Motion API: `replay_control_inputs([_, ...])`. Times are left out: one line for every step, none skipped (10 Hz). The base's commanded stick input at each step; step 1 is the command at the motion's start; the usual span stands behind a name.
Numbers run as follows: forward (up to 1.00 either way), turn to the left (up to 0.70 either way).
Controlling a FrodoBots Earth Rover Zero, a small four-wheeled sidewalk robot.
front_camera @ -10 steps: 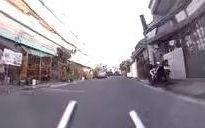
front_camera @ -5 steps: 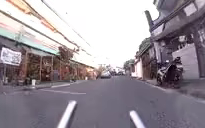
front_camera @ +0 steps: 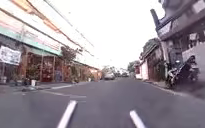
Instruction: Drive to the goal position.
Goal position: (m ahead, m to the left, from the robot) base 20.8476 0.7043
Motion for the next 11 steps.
replay_control_inputs([0.85, -0.34])
replay_control_inputs([0.85, -0.34])
replay_control_inputs([0.85, -0.34])
replay_control_inputs([0.85, -0.34])
replay_control_inputs([0.85, -0.34])
replay_control_inputs([0.85, -0.34])
replay_control_inputs([0.85, -0.34])
replay_control_inputs([0.85, -0.34])
replay_control_inputs([0.85, -0.34])
replay_control_inputs([0.85, -0.34])
replay_control_inputs([0.85, -0.34])
